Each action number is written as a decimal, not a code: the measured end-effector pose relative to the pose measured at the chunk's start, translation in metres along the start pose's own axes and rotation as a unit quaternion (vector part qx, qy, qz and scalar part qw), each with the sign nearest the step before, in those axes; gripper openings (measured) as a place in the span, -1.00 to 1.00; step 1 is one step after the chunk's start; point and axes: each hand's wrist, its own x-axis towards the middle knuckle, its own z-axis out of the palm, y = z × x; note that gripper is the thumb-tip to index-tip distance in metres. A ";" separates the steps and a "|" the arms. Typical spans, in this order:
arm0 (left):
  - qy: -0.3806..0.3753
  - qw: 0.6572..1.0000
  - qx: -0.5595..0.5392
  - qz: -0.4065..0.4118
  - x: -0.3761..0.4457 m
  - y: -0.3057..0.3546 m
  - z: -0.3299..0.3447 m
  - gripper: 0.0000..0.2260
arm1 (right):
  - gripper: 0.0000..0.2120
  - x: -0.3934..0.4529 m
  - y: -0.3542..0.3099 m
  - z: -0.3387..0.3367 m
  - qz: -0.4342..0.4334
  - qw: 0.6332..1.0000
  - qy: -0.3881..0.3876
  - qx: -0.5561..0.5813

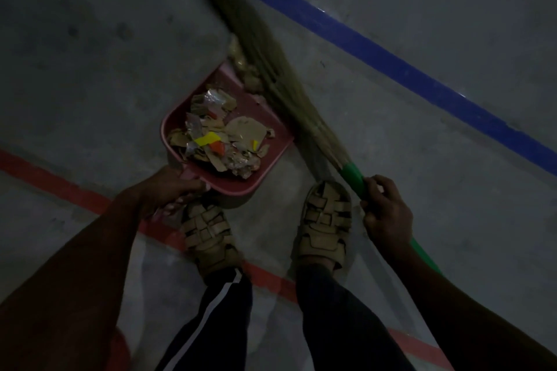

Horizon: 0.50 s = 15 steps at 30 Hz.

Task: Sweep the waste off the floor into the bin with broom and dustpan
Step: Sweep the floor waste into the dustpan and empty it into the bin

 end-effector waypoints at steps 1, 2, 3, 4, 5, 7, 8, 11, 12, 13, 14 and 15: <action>-0.001 1.000 -0.001 -0.002 0.000 0.001 0.001 -0.64 | -0.57 -0.005 0.002 -0.001 -0.013 1.000 -0.009 -0.002; -0.001 1.000 0.000 -0.004 -0.001 0.002 0.000 -0.60 | -0.59 -0.010 0.002 -0.002 -0.027 0.999 -0.017 -0.001; -0.001 1.000 0.006 -0.005 -0.001 0.004 0.000 -0.55 | -0.59 -0.014 0.004 -0.003 -0.038 0.999 -0.024 0.002; -0.001 1.000 0.011 -0.007 -0.002 0.005 0.000 -0.52 | -0.59 -0.018 0.005 -0.004 -0.046 0.998 -0.030 0.006; -0.002 1.000 0.020 -0.008 -0.003 0.007 0.001 -0.50 | -0.59 -0.022 0.007 -0.005 -0.049 0.998 -0.034 0.012; 0.004 1.000 0.028 -0.008 -0.006 0.011 0.002 -0.48 | -0.59 -0.026 0.010 -0.006 -0.048 0.998 -0.029 0.022; 0.008 0.999 0.030 -0.008 -0.007 0.013 0.004 -0.47 | -0.60 -0.027 0.011 -0.007 -0.042 0.999 -0.019 0.028; 0.020 0.999 0.030 -0.005 -0.009 0.022 0.011 -0.47 | -0.61 -0.022 0.010 -0.009 -0.016 0.998 0.027 0.062; 0.029 0.999 0.024 -0.006 -0.008 0.025 0.012 -0.48 | -0.60 -0.018 0.010 -0.010 -0.009 0.997 0.038 0.070; 0.034 0.999 0.020 -0.007 -0.006 0.027 0.013 -0.49 | -0.59 -0.014 0.009 -0.011 -0.002 0.996 0.045 0.075; 0.038 0.999 0.018 -0.007 -0.005 0.030 0.015 -0.50 | -0.59 -0.009 0.009 -0.012 0.005 0.996 0.053 0.077; 0.039 0.999 0.018 -0.005 -0.003 0.033 0.015 -0.53 | -0.59 -0.004 0.009 -0.013 0.012 0.995 0.062 0.078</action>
